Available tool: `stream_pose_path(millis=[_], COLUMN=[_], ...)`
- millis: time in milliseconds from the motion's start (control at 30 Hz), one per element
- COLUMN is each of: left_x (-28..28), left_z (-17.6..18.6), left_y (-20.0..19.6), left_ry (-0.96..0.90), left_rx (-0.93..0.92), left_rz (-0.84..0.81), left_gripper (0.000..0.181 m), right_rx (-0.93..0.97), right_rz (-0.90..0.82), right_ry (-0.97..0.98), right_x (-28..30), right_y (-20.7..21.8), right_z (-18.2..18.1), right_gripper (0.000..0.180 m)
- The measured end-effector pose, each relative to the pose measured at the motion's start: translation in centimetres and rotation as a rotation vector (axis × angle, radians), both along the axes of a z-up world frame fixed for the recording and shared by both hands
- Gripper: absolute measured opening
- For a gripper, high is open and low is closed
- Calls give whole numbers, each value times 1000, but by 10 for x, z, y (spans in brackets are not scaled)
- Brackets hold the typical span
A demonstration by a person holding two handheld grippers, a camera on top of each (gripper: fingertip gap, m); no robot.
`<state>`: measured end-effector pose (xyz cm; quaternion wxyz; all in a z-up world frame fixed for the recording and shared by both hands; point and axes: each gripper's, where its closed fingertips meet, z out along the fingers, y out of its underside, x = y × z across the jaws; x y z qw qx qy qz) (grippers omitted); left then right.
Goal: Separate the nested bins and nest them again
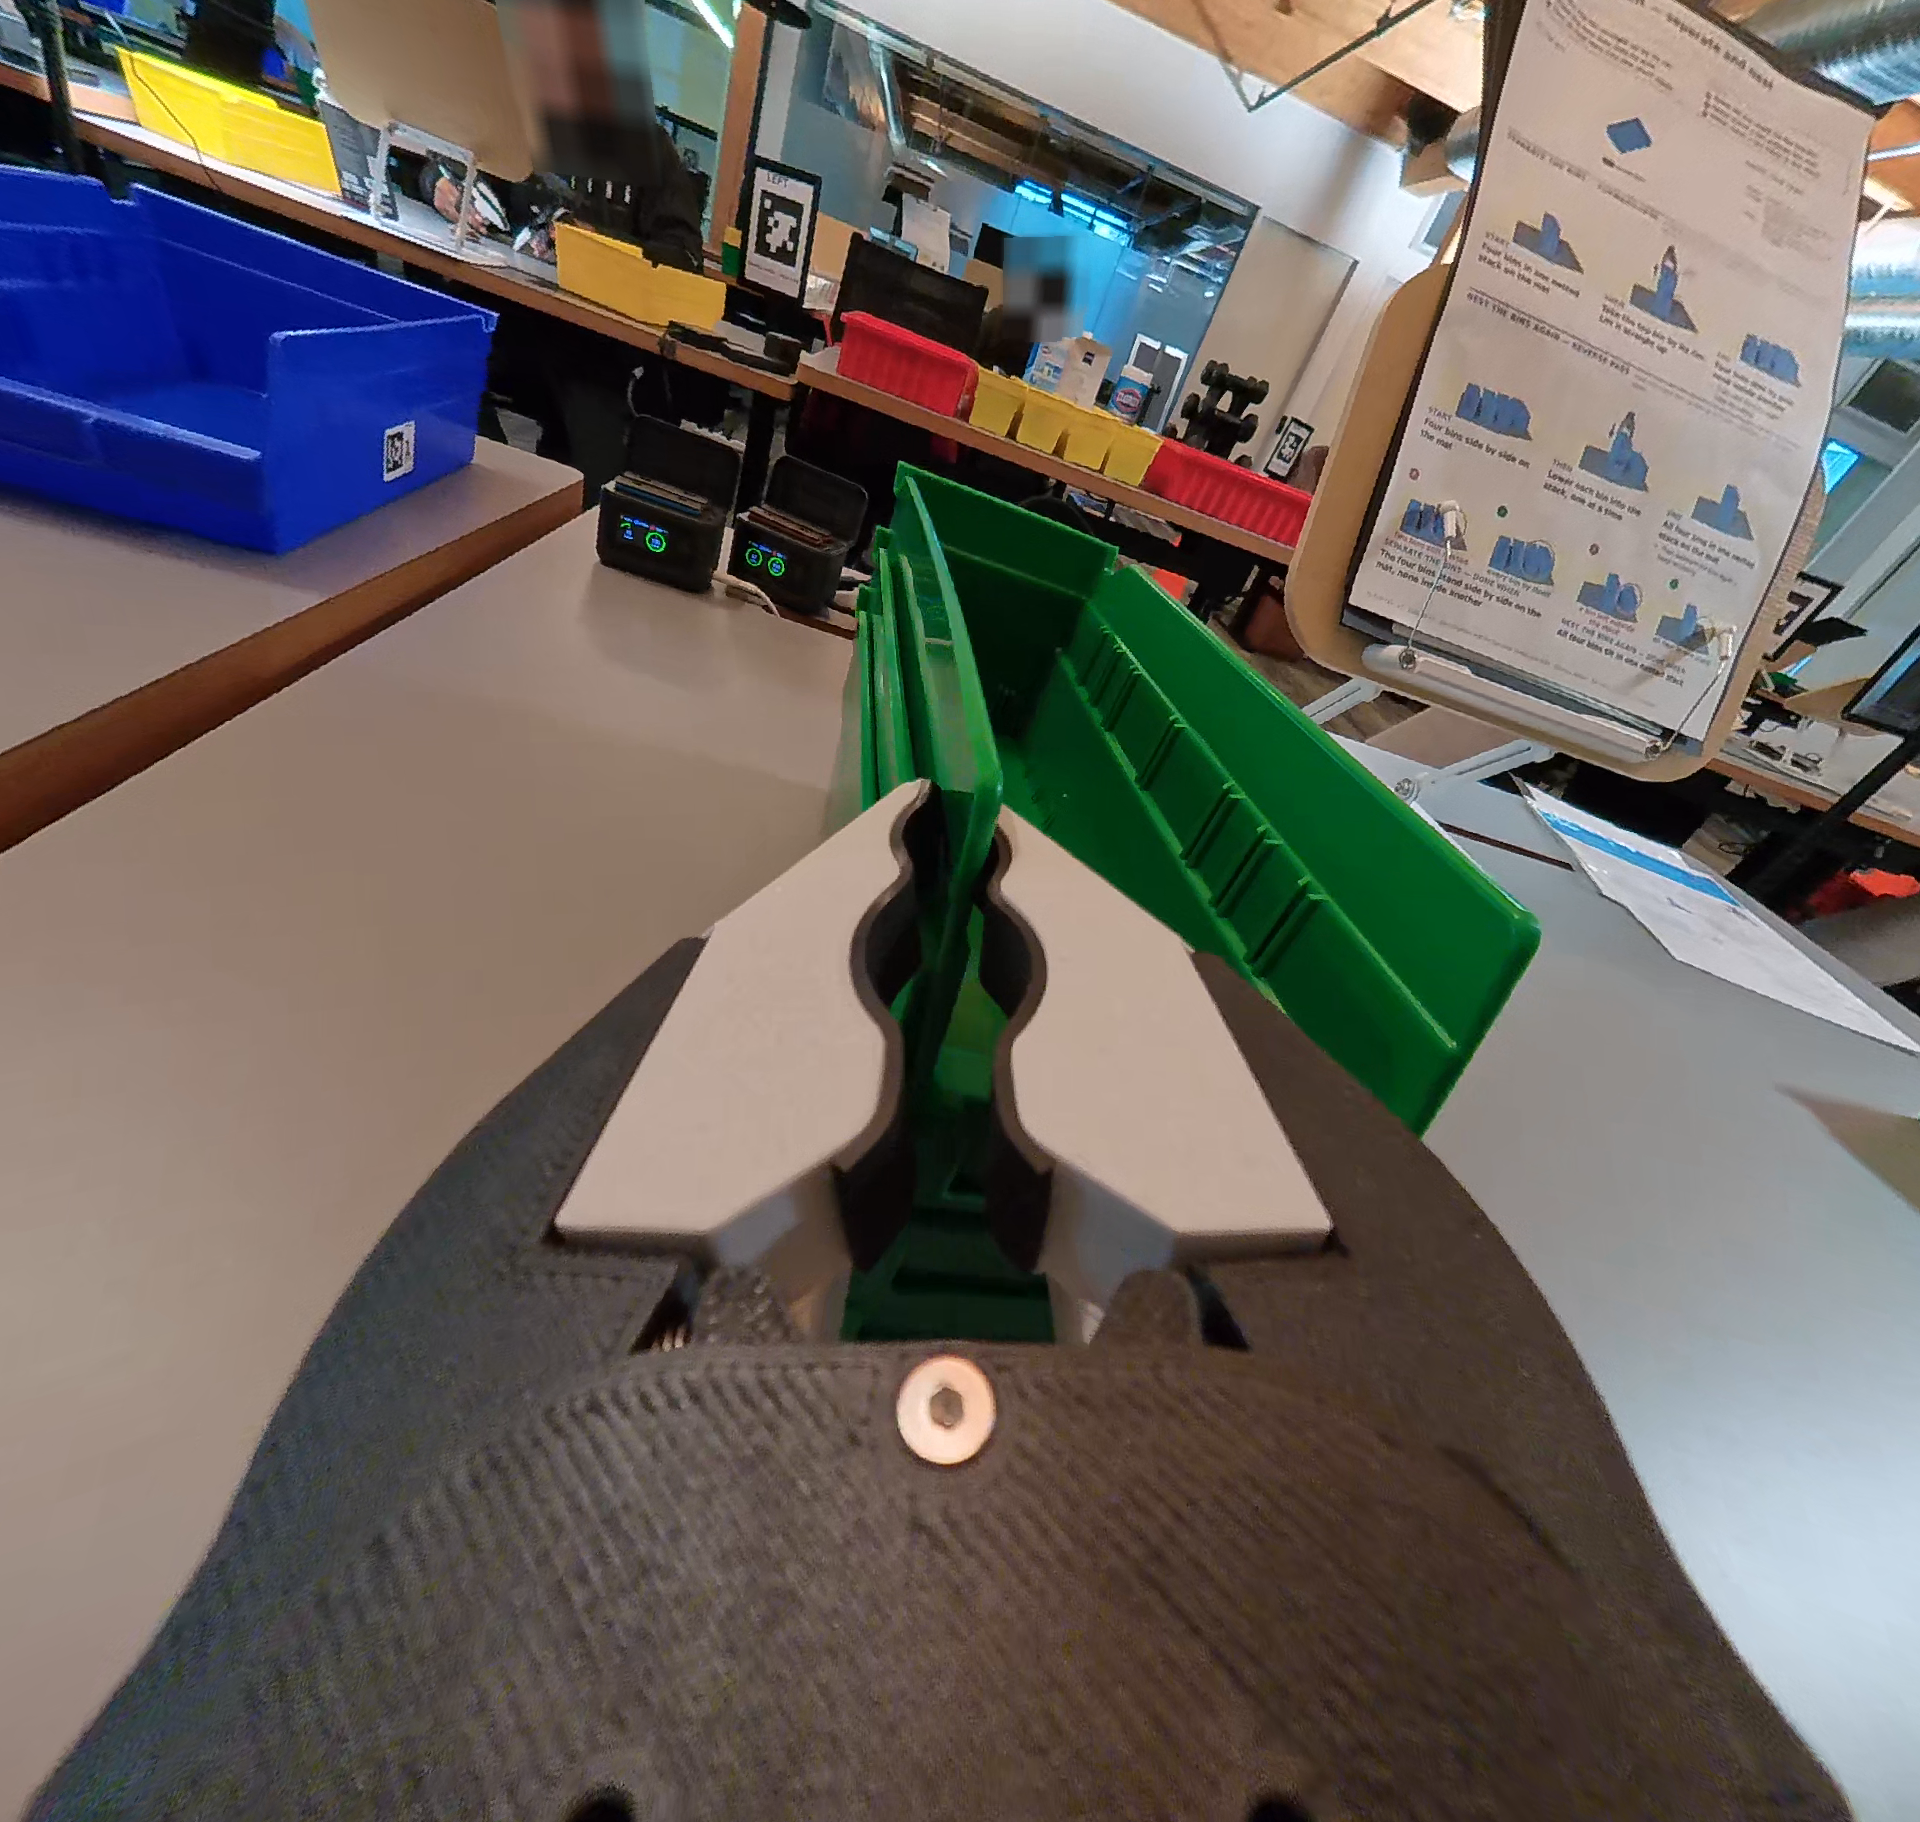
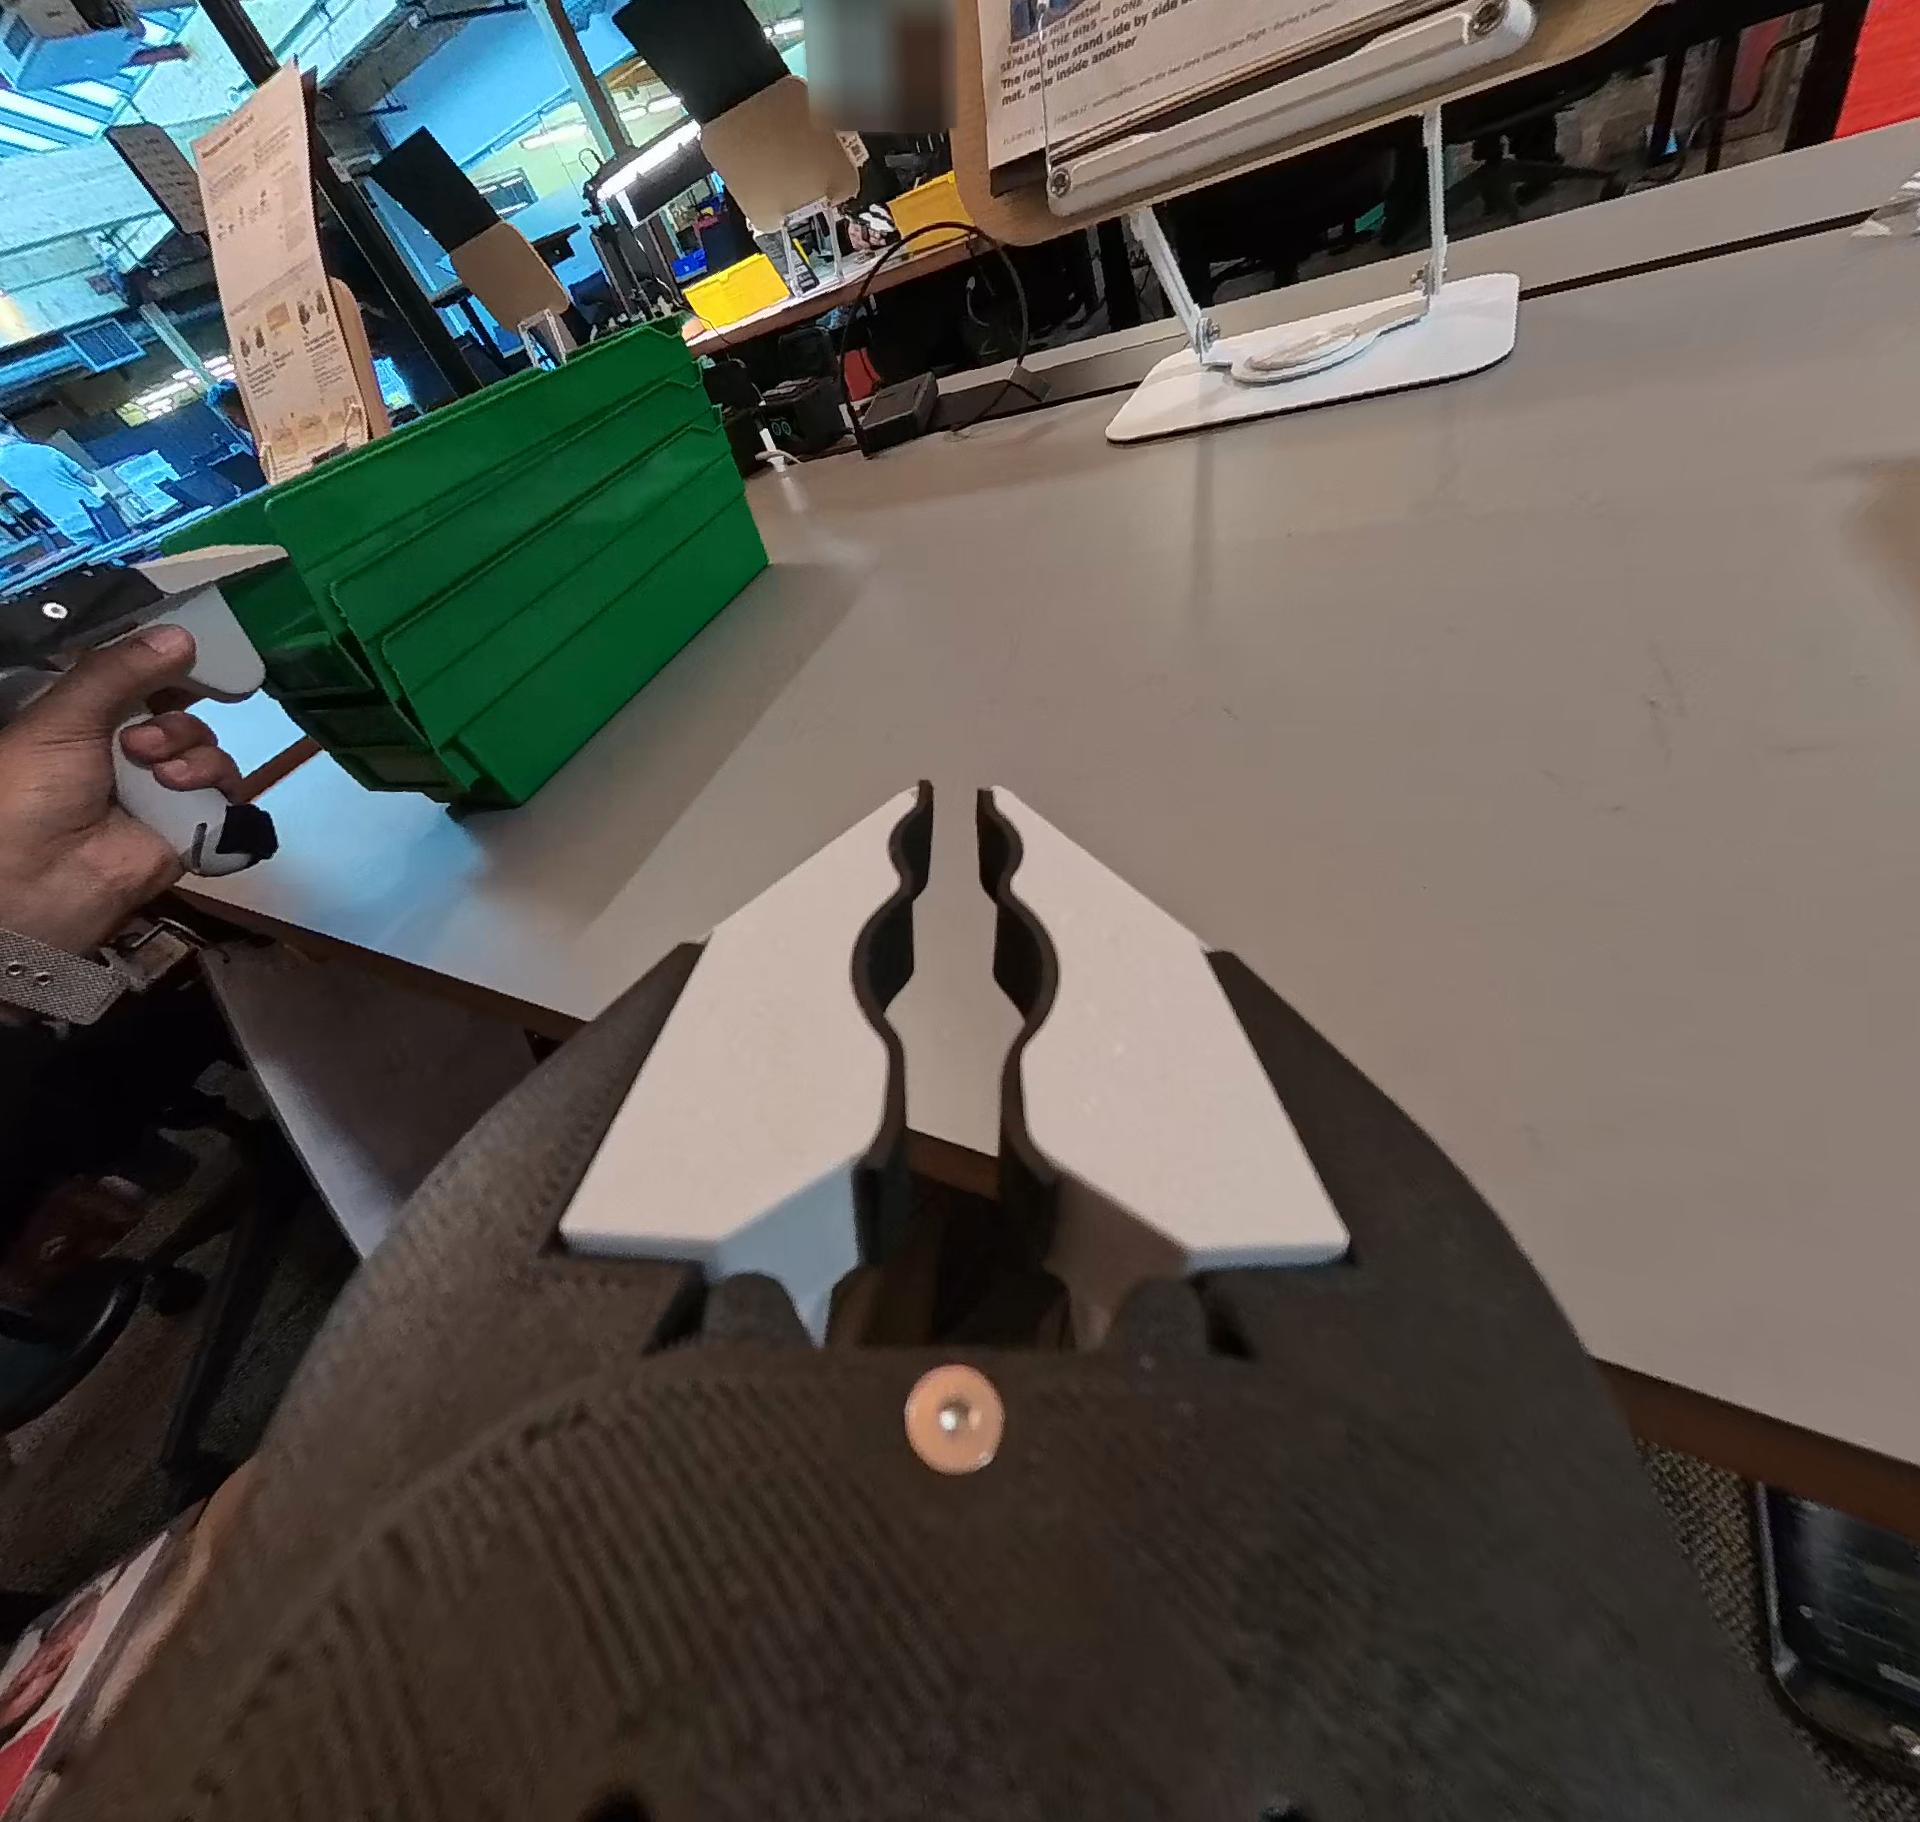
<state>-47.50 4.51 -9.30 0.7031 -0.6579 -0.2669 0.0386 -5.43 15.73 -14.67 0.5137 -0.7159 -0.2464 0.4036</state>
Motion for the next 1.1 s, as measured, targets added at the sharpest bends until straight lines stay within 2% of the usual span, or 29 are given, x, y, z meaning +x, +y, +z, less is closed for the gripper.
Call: stream_pose_path(millis=[400,633,900,1100], left_x=[0,7,41,101], left_z=[13,60,92,102], left_y=[-5,-18,-16,4], left_ry=[-15,58,99,96], left_rx=[69,172,222,247], left_rz=[-14,-26,-80,-230], left_gripper=[1,0,0,0], right_rx=[-7,-6,8,107], right_rz=[-1,-1,1,60], right_ry=[3,1,4,13], right_x=[0,0,0,-11], right_y=[1,1,0,-15], right_z=[-1,-1,2,16], right_gripper=[7,7,7,16])
